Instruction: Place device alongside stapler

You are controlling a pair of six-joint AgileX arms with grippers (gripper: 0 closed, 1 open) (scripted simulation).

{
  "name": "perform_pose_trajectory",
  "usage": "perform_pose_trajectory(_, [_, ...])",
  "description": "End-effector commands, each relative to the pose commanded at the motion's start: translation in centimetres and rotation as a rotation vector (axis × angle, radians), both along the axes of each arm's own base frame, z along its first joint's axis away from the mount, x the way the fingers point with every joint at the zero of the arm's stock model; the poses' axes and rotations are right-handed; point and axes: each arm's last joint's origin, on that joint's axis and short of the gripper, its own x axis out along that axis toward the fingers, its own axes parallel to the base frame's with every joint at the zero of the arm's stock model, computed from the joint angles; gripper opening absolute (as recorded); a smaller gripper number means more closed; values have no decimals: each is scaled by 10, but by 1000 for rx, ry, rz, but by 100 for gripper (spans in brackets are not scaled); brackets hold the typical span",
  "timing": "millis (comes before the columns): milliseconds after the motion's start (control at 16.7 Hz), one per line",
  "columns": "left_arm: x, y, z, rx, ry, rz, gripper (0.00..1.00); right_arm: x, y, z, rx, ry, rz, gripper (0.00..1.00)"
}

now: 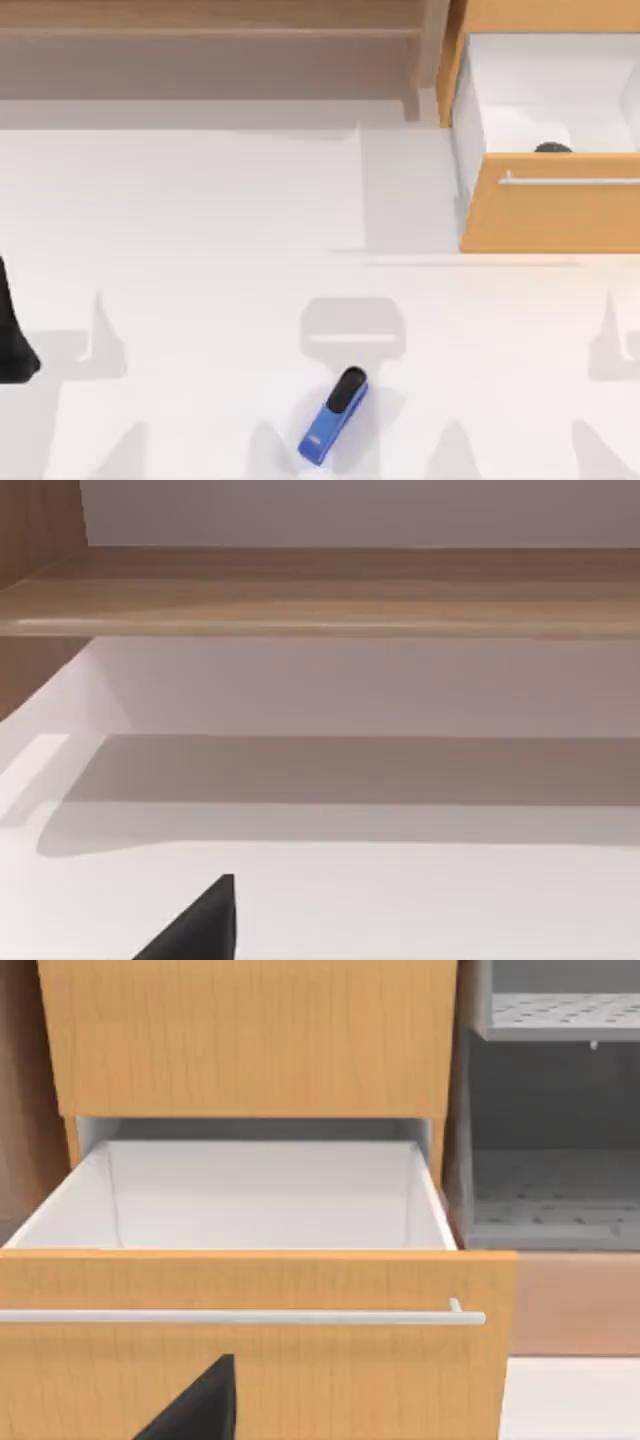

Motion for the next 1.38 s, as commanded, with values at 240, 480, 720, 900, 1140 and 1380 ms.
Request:
perform_pose_trajectory(240, [0, 0, 0, 0, 0, 0, 100, 0, 0, 5, 1, 18, 2, 100])
perform_pose_trajectory(480, [0, 0, 0, 0, 0, 0, 100, 5, 2, 33, 3, 125, 16, 100])
perform_pose_trajectory(720, [0, 0, 0, 0, 0, 0, 100, 27, 7, 78, 1, 306, 38, 100])
perform_pose_trajectory(900, [0, 0, 0, 0, 0, 0, 100, 62, 13, 113, -5, 472, 55, 100])
perform_pose_trajectory(1140, [0, 0, 0, 0, 0, 0, 100, 134, 26, 143, -19, 716, 72, 100])
perform_pose_trajectory(1380, [0, 0, 0, 0, 0, 0, 100, 219, 43, 139, -37, 959, 82, 100])
